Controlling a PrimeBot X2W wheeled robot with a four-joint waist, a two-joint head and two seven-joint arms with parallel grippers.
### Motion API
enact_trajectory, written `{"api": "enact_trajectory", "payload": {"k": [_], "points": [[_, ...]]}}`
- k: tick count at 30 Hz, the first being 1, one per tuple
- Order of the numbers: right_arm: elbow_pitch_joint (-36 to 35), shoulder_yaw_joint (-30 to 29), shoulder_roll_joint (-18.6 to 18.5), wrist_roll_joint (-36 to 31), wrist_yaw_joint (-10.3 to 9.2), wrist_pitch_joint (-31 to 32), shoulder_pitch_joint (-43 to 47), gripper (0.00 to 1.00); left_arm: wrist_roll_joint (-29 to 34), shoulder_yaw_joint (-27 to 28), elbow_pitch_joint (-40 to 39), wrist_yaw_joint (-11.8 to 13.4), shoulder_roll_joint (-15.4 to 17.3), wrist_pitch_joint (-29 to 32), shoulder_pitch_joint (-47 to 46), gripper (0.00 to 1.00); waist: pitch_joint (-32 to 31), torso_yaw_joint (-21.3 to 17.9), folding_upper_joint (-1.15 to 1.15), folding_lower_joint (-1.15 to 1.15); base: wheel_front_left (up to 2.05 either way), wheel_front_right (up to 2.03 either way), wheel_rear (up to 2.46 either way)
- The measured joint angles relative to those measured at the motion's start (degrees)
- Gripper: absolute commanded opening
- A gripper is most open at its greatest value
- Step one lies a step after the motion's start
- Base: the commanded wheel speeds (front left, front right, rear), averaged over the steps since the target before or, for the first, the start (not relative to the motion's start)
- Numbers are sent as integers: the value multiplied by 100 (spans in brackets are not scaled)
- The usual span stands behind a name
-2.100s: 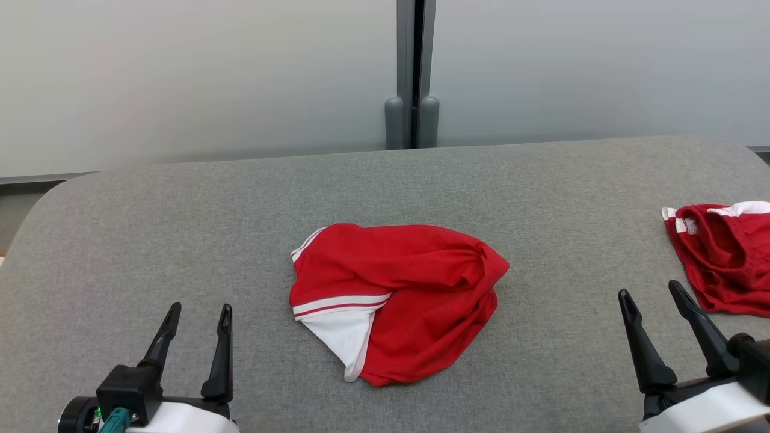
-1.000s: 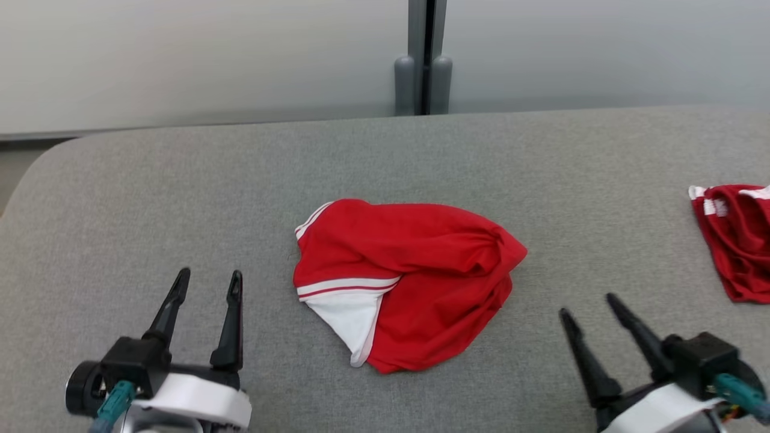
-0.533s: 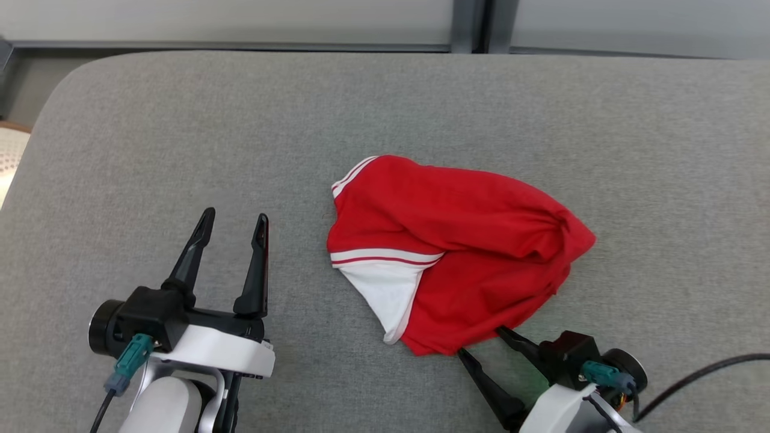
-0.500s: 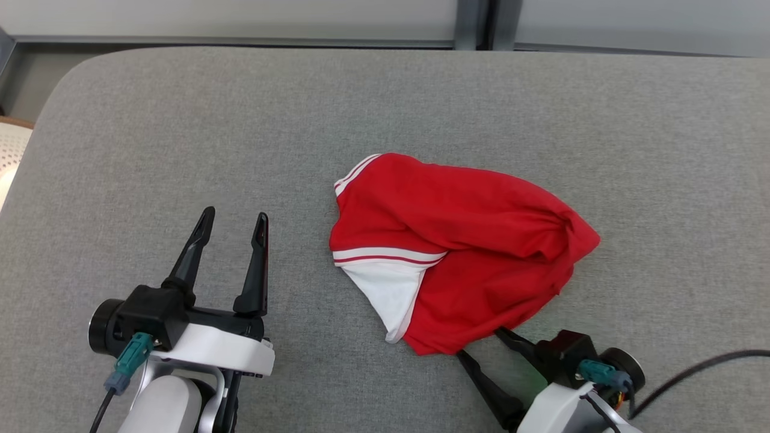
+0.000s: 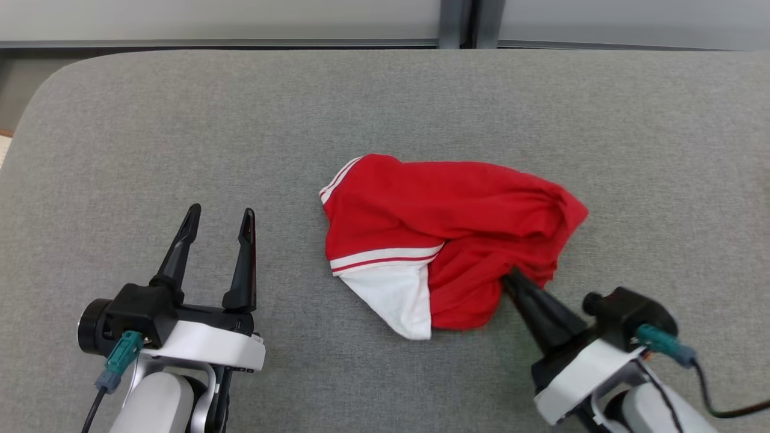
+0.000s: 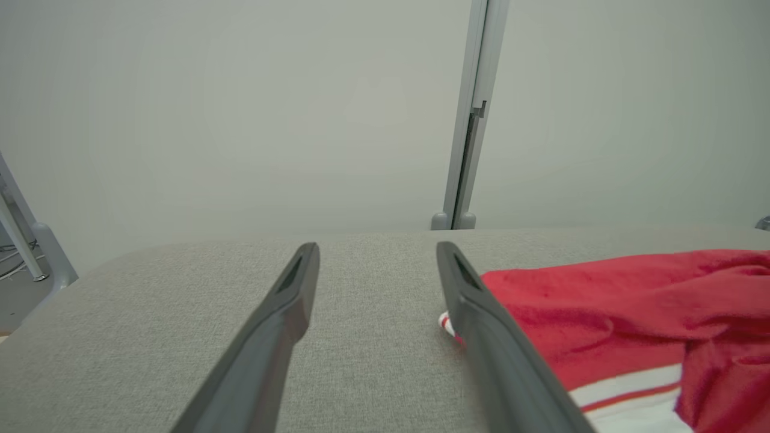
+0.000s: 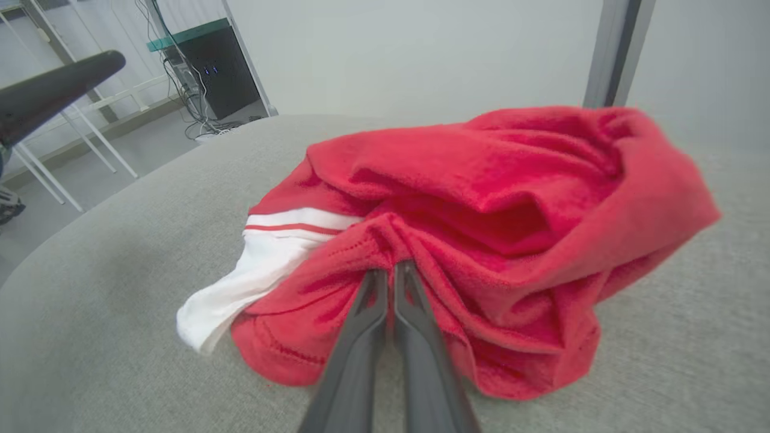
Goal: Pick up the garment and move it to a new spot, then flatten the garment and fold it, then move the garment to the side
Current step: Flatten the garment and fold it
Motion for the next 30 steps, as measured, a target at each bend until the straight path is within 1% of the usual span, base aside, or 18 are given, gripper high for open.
{"api": "enact_trajectory", "payload": {"k": [5,10,14,18,19,20,21,22,25,28,30], "points": [[-466,-686,-73,-126,0,-13,62,0,14,40,-18,3,9,-3,-1,100,-36,-118,0,0,0,0,0],[-770,-1500,-109,-201,1,130,107,0,15,62,-31,4,-2,-16,-11,100,-26,-167,0,0,0,0,0],[-678,-2293,-167,-146,0,256,166,0,29,75,-37,4,-7,-18,-19,100,12,-155,0,0,0,0,0],[-211,-2813,-213,48,-1,344,153,0,31,74,-38,3,-24,-18,-73,100,83,-125,0,0,0,0,0],[-54,-2875,-221,86,0,354,120,4,34,74,-41,3,-32,-19,-87,100,102,-121,0,0,0,0,0],[104,-2919,-237,120,0,344,70,37,36,76,-36,2,-32,-19,-94,100,121,-118,0,0,0,0,0],[244,-2956,-233,220,0,297,14,90,36,75,-27,1,-40,-19,-99,100,137,-113,0,0,0,0,0],[381,-2966,-241,238,0,291,-55,100,37,74,-24,-2,-49,-19,-105,100,150,-107,0,0,0,0,0],[645,-3043,-244,297,0,-51,-257,100,41,76,12,-19,-65,-19,-115,100,144,-100,0,0,0,0,0],[615,-3101,-263,231,0,-311,-349,100,55,100,23,-18,-76,-20,-114,100,101,-114,0,0,0,0,0],[477,-3152,-280,132,0,-463,-380,100,64,124,21,-10,-76,-20,-108,100,56,-136,0,0,0,0,0]]}}
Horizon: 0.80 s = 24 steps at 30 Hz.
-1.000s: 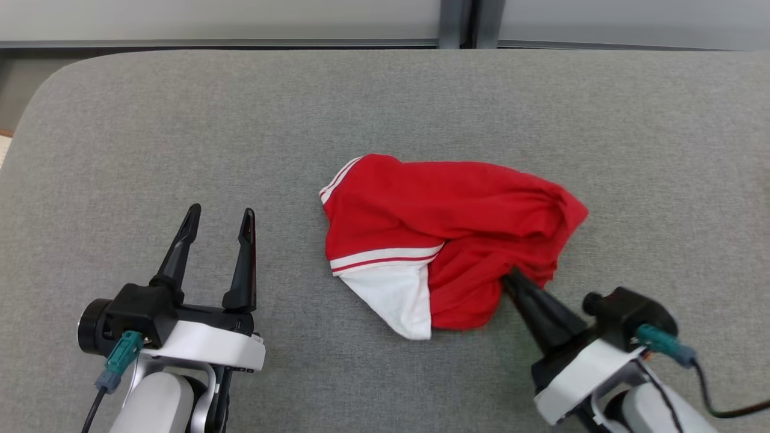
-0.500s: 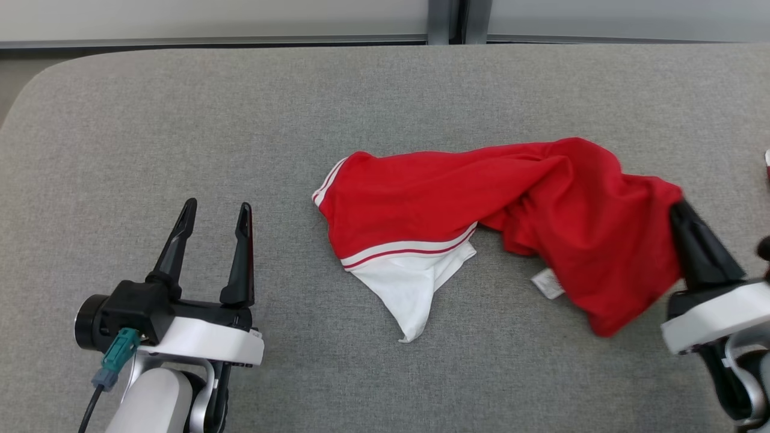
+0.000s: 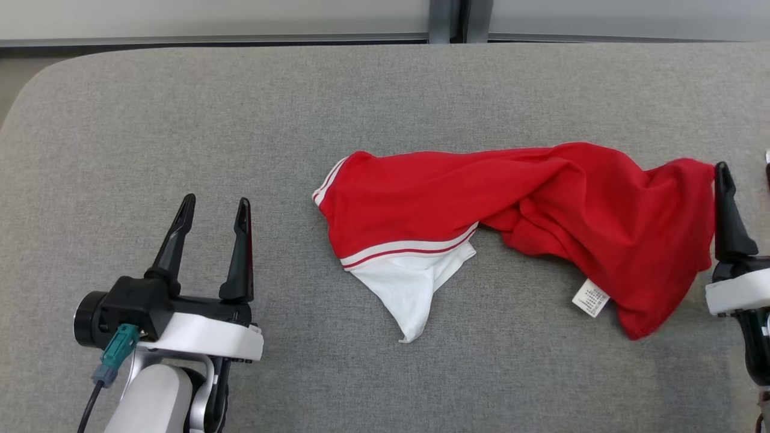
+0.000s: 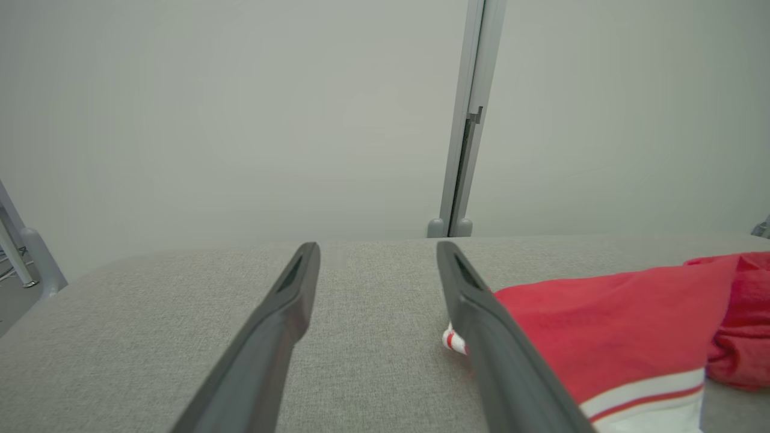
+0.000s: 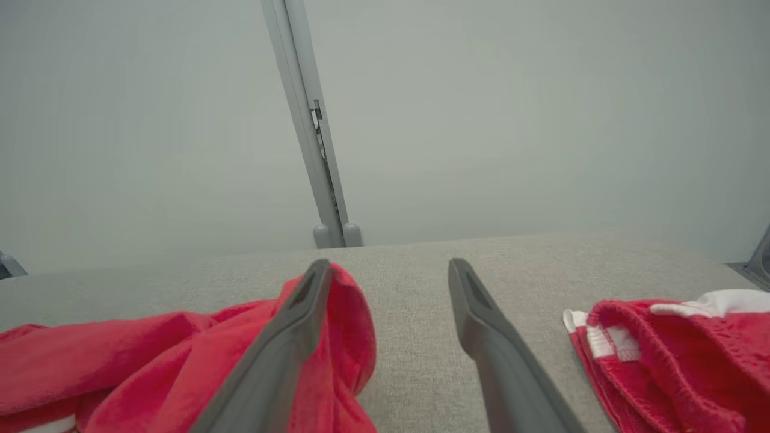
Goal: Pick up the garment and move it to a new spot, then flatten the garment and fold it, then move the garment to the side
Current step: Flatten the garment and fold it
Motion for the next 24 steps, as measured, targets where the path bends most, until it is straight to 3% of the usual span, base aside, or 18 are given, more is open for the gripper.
{"api": "enact_trajectory", "payload": {"k": [5,13,24], "points": [[-613,-55,41,-360,0,-86,52,100,16,44,-1,20,12,-5,109,100,-184,-70,0,0,0,0,0],[-1627,140,405,-834,0,376,946,100,23,20,33,64,63,-5,424,100,-609,-171,0,0,0,0,0],[-2142,179,886,-989,0,747,2085,100,-13,-46,-4,125,112,91,857,100,-1057,-264,0,0,0,0,0]]}}
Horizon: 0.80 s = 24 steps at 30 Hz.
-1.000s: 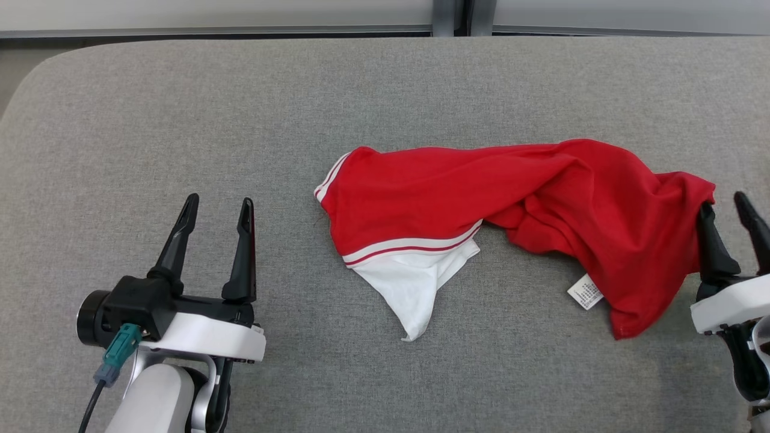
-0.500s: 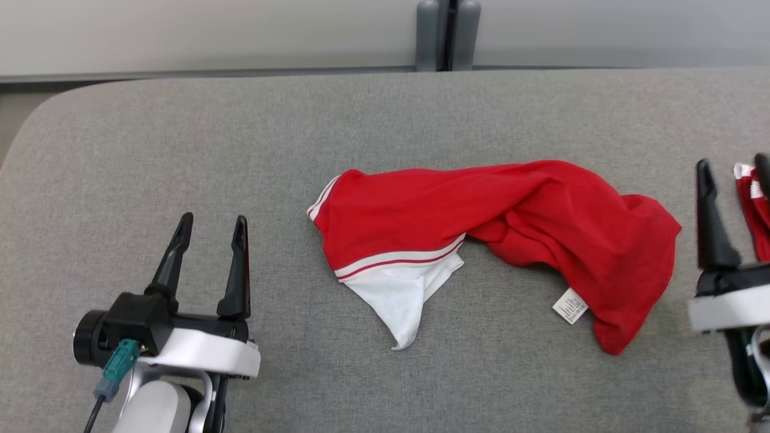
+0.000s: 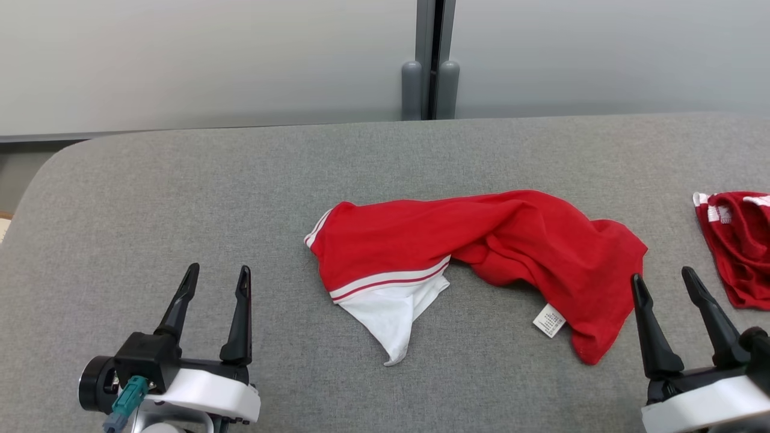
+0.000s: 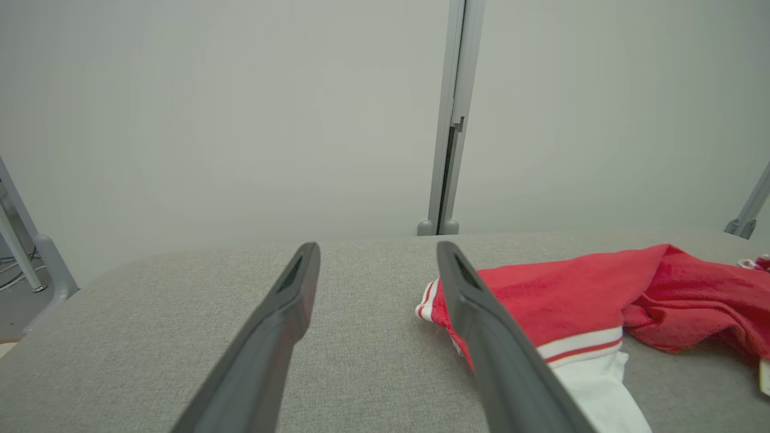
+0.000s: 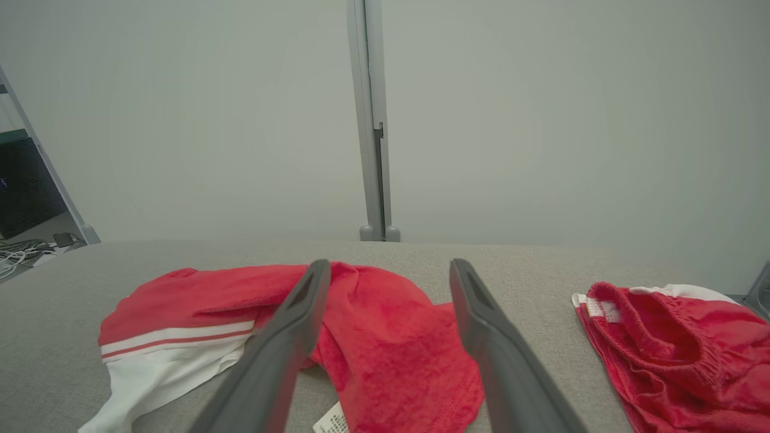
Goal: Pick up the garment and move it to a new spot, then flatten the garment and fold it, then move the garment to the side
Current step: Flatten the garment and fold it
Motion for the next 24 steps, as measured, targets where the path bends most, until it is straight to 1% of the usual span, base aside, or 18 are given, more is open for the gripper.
{"api": "enact_trajectory", "payload": {"k": [4,19,24], "points": [[-76,-35,57,-7,0,37,137,100,-10,-19,-48,25,35,47,94,100,-92,-8,0,0,0,0,0],[-103,-89,111,-7,0,78,172,100,-36,-80,-137,51,122,137,128,100,-185,-41,0,0,0,0,0],[118,-85,112,55,0,111,179,100,-57,-109,-147,51,129,137,124,100,-160,-29,0,0,0,0,0]]}}
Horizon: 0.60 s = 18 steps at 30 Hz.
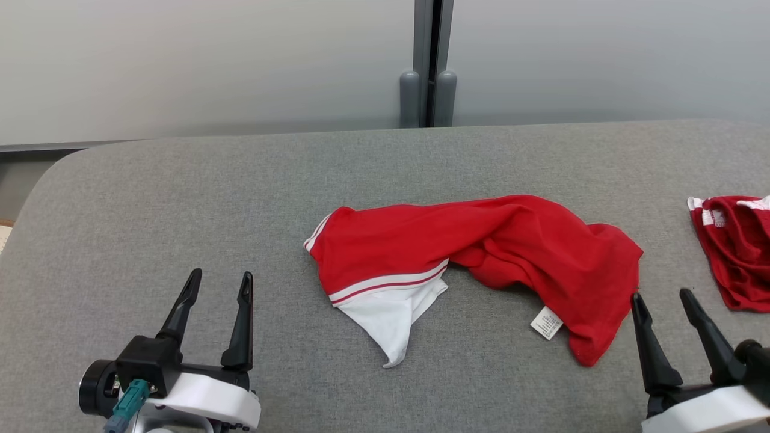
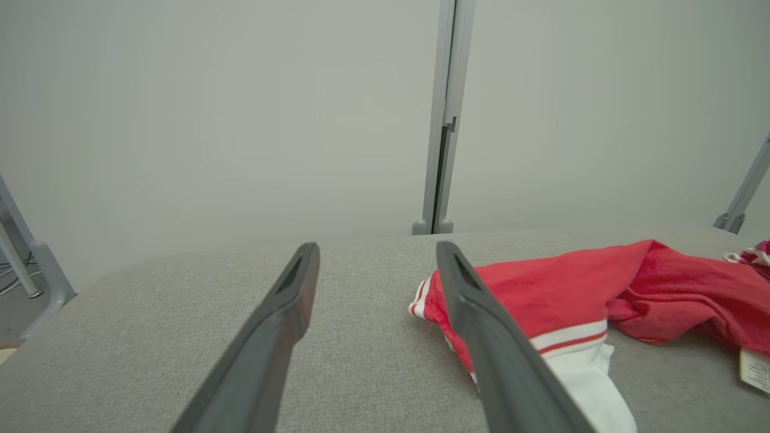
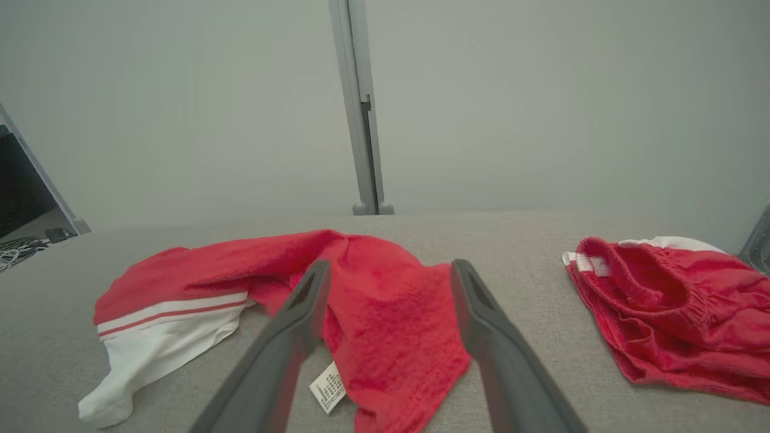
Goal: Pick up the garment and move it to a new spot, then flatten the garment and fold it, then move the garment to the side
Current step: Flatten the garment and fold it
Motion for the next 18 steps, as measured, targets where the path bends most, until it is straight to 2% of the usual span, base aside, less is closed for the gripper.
{"api": "enact_trajectory", "payload": {"k": [9,17,18], "points": [[1290,-87,-12,410,0,-19,22,100,34,-85,-62,-3,-21,-24,-235,100,378,80,0,0,0,0,0],[2494,243,-125,918,0,-242,-809,100,59,-140,-3,-26,-111,-99,-534,100,844,143,0,0,0,0,0],[2607,304,-143,978,0,-237,-884,87,60,-154,15,-34,-118,-100,-548,100,879,151,0,0,0,0,0]]}}
